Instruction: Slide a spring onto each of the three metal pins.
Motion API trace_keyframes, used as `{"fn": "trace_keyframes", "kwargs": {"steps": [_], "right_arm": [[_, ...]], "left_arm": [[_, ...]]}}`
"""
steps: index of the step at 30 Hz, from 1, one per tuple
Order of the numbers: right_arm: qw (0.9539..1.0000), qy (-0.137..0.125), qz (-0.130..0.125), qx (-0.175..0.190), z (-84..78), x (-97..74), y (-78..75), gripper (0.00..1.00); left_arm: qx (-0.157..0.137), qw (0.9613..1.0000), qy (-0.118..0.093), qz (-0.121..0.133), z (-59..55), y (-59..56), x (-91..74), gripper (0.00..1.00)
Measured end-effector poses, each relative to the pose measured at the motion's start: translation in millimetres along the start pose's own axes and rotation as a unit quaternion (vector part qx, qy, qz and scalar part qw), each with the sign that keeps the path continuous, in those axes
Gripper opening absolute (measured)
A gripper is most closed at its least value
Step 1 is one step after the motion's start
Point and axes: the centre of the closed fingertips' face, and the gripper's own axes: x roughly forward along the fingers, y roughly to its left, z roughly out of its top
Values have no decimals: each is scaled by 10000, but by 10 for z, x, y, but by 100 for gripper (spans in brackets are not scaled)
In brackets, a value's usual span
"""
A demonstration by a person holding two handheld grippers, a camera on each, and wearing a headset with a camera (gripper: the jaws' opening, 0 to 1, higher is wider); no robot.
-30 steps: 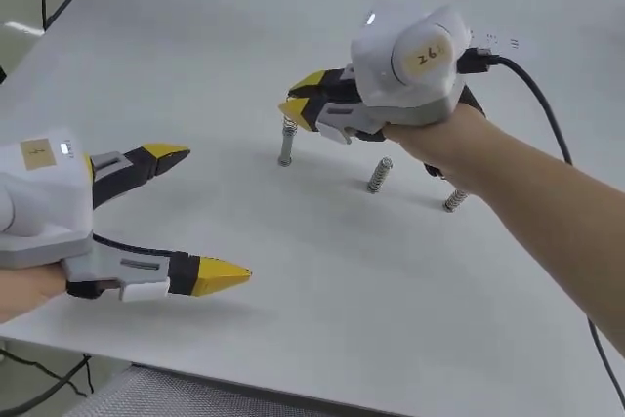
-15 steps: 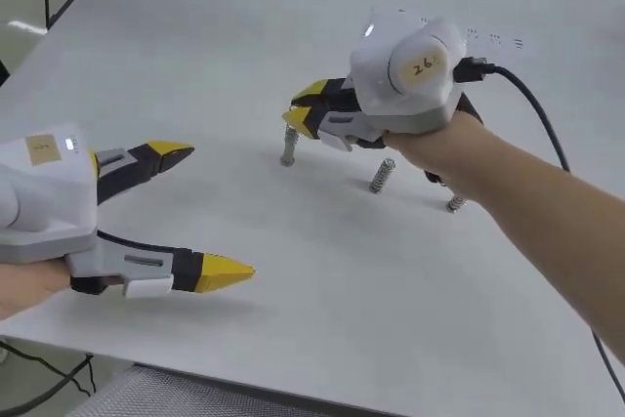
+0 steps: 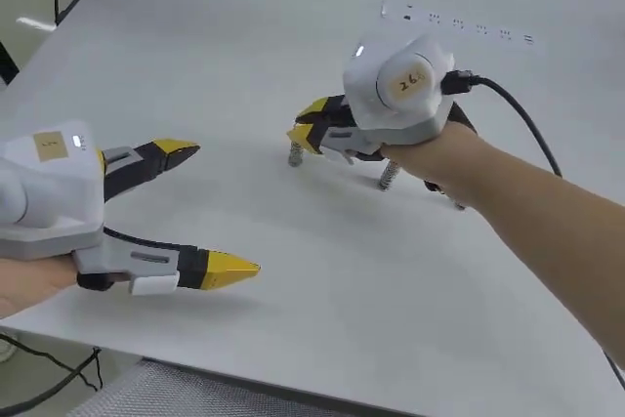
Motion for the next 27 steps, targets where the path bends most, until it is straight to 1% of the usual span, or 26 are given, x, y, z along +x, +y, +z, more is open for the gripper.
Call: {"fn": "trace_keyframes", "kwargs": {"steps": [2,4,9,10,16,21,24,26,27], "right_arm": [[10000,56,44,9,-24,3,18,12],[9999,135,76,-67,-43,14,39,12],[9997,190,114,-59,-85,41,56,12],[9998,136,109,-63,-68,40,58,12],[9999,98,92,46,-72,39,66,12],[9998,140,107,-68,-44,27,88,13],[9998,162,47,-42,-36,27,71,13],[9999,151,51,60,-27,25,84,15],[9998,118,48,119,-20,30,77,20]], "left_arm": [[-1,10000,5,-5,-3,-4,3,95],[-1,10000,12,-11,-6,-10,7,95],[-11,10000,14,-22,-9,-21,12,95],[-7,10000,18,-23,-11,-18,13,95],[-7,10000,5,-25,0,-11,23,95],[8,10000,1,-53,19,-24,44,94],[22,10000,-13,-65,36,-30,51,94],[25,10000,-15,-77,45,-35,53,94],[38,10000,-7,-74,47,-34,52,94]]}}
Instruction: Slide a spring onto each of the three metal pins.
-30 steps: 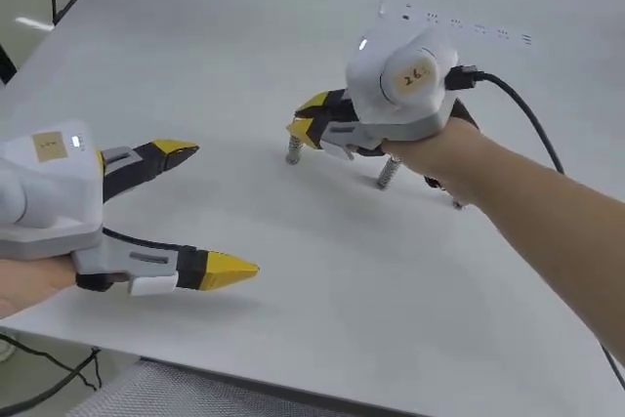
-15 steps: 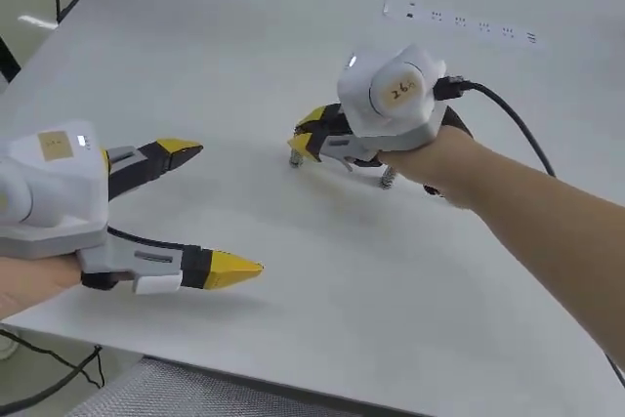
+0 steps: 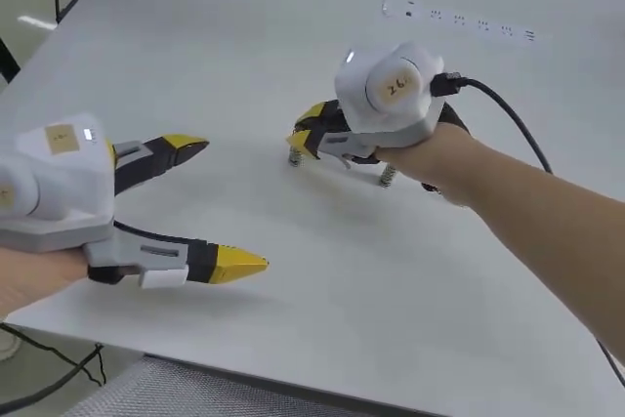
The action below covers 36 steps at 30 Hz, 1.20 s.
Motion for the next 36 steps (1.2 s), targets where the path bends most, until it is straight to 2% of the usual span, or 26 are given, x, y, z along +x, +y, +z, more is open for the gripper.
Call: {"fn": "trace_keyframes", "kwargs": {"steps": [7,16,22,25,28,30,33,36], "right_arm": [[9998,-169,-94,90,92,-45,-29,22],[9992,-291,-229,153,134,-248,-31,25],[9981,-450,-324,250,86,-497,24,27],[9980,-443,-356,266,29,-587,42,27],[9975,-398,-389,427,-47,-679,43,29],[9966,-470,-437,511,-47,-729,45,31],[9943,-598,-481,745,-34,-793,68,37],[9927,-718,-509,819,-42,-855,113,43]], "left_arm": [[13,10000,5,7,19,1,-5,94],[48,10000,-15,15,106,4,34,95],[46,10000,-20,28,148,21,64,95],[12,10000,-73,20,196,31,96,95],[39,9999,-90,-26,243,7,137,95],[72,9999,-82,-57,266,-11,161,95],[85,9999,-92,-104,298,-38,182,96],[127,9998,-73,-131,308,-52,186,96]]}}
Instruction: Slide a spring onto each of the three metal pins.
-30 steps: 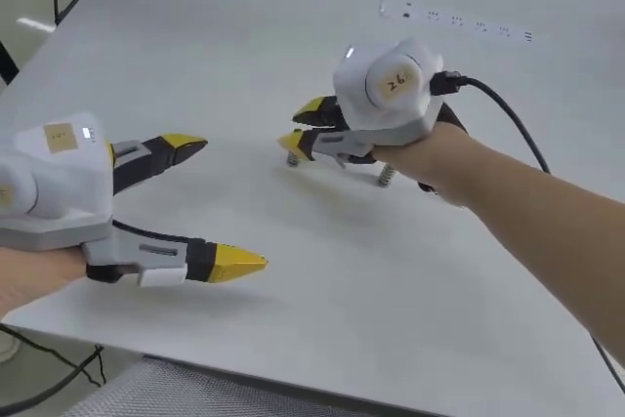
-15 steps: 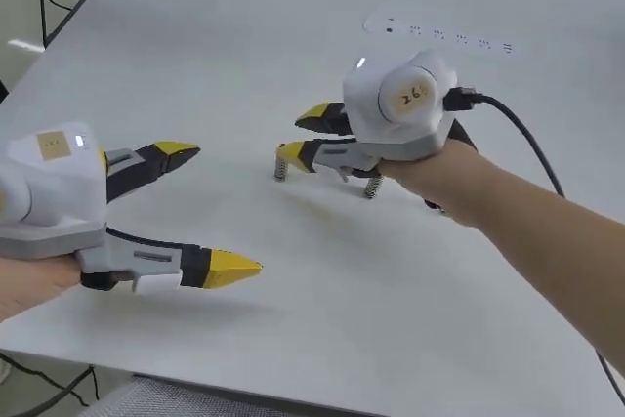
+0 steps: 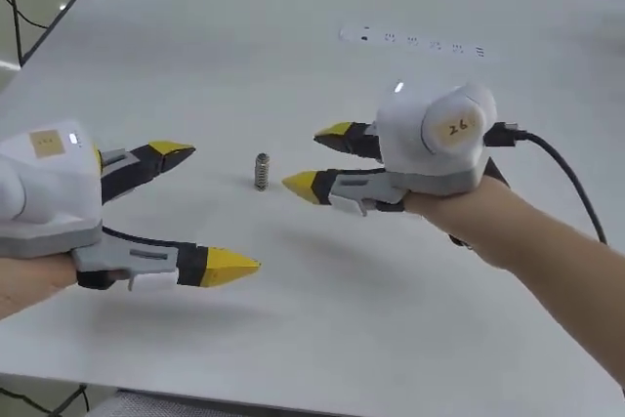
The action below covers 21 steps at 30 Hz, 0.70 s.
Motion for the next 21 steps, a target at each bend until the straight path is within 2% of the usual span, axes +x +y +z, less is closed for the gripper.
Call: {"fn": "trace_keyframes", "kwargs": {"steps": [4,7,12,17,21], "right_arm": [[9998,-71,-38,172,-81,-127,40,52],[9994,-67,-193,277,-173,-238,3,56],[9964,-142,-595,586,-313,-454,-73,61],[9940,-315,-743,742,-385,-626,-54,74],[9924,-443,-788,829,-408,-764,-45,78]], "left_arm": [[22,10000,-12,-1,23,2,-1,97],[29,10000,-21,-23,40,-13,10,97],[73,10000,-19,-58,57,-39,46,97],[31,9999,-98,-80,102,-48,53,97],[69,9999,-72,-118,106,-69,58,97]]}}
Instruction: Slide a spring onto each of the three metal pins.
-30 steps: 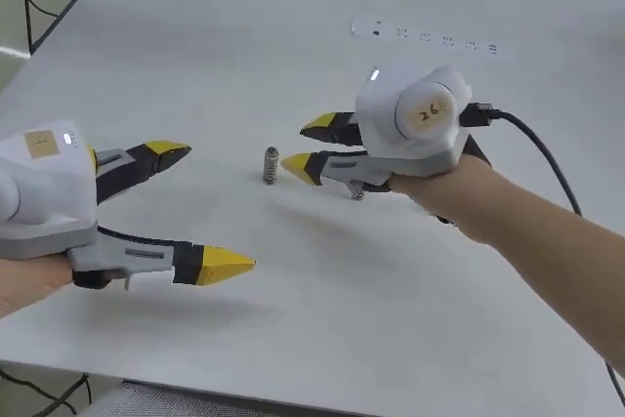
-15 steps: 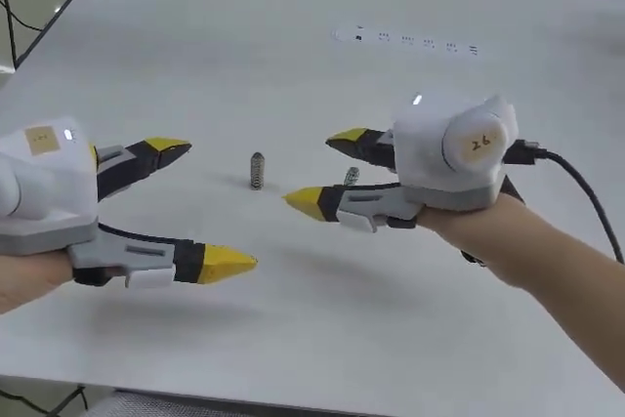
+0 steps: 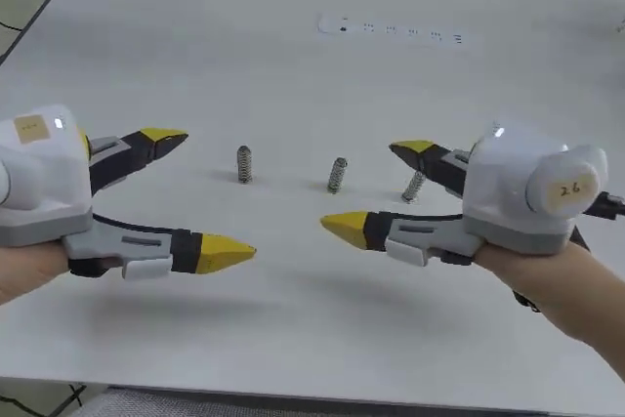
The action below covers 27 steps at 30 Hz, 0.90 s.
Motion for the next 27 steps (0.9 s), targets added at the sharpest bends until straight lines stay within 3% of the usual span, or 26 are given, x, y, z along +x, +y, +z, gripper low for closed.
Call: {"fn": "trace_keyframes", "kwargs": {"steps": [3,6,8,13,20,27], "right_arm": [[9999,-72,-90,49,-15,-100,-45,81],[9986,-412,-10,320,13,-203,-28,87],[9980,-485,-33,396,-31,-276,-53,93],[9965,-532,-157,625,-153,-445,-119,100],[9939,-600,-271,886,-286,-645,-247,100],[9940,-439,-395,916,-404,-783,-353,100]], "left_arm": [[-18,10000,-27,13,8,-3,-3,97],[-17,10000,-38,8,10,-4,-8,97],[-22,10000,-32,8,7,0,-19,97],[-82,9999,-77,36,26,24,-62,97],[-83,9998,-180,23,103,-40,-103,97],[-87,9998,-177,77,82,-41,-178,97]]}}
